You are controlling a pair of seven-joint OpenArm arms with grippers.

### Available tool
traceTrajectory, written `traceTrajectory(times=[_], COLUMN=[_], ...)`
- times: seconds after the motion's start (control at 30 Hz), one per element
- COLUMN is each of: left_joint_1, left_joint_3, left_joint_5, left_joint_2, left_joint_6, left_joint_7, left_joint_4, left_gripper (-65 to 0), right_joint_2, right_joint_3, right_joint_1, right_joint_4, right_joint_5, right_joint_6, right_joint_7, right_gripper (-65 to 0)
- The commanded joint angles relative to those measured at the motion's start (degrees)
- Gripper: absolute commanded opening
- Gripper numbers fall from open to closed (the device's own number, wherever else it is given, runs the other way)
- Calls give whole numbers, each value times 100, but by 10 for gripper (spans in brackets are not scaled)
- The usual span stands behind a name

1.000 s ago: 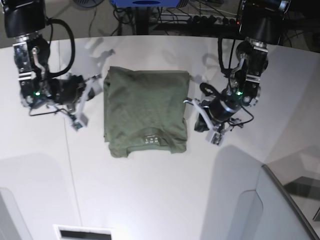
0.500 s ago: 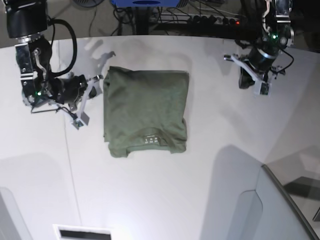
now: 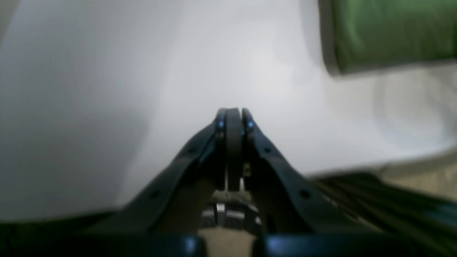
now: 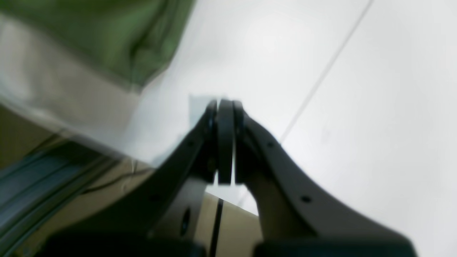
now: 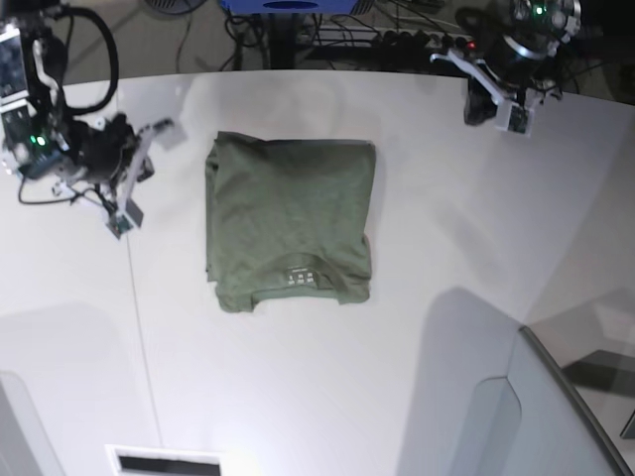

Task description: Layout the t-shirt on the table in an organized manner, then fold the t-shirt properly

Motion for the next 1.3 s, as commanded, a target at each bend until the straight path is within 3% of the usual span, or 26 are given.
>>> traceTrajectory(times=[0.0,0.3,0.43,0.53,0.6,0.7,0.87,0.97,1.1,1.17,1.2,1.27], left_joint_1=[196,1269,1568,1497,1260,662,-1149,-2221,-2749,-2925,-2995,-3144], left_joint_3=[-31,4,13,48,399,813,1340,1621,1674,1674,1700,1718], left_joint_5=[-27,-18,17,623,1256,2021,2197,2206,2206,2197,2223,2241], left_joint_2=[-40,30,4,48,92,109,118,118,118,92,83,30], left_joint_6=[-21,-21,-21,-21,-21,-3,-3,-3,-3,-3,-3,-3], left_joint_7=[-81,-81,-81,-248,-987,-2657,-5224,-6165,-5989,-5541,-5382,-5233], left_joint_4=[107,-8,-280,-1010,-2003,-4201,-8834,-10746,-10654,-10311,-10205,-10144], left_gripper=[-650,-650,-650,-650,-650,-650,-650,-650,-650,-650,-650,-650], right_joint_2=[120,753,973,956,947,947,463,-258,-1286,-1585,-1629,-1611], right_joint_3=[11,11,2,-77,-420,-1123,-2327,-2952,-3927,-4138,-4147,-3927], right_joint_1=[-150,-1935,-2823,-3175,-3139,-2735,-1706,-889,105,149,122,34], right_joint_4=[301,750,706,301,-340,-1492,-4191,-6811,-10362,-10569,-10569,-10569], right_joint_5=[61,61,61,61,61,61,61,52,-36,-18,-18,8], right_joint_6=[50,50,50,50,50,50,24,15,15,6,6,6], right_joint_7=[59,85,578,991,1316,1809,2424,3655,6521,7848,8191,8296], right_gripper=[-650,-650,-650,-650,-650,-650,-650,-650,-650,-650,-650,-650])
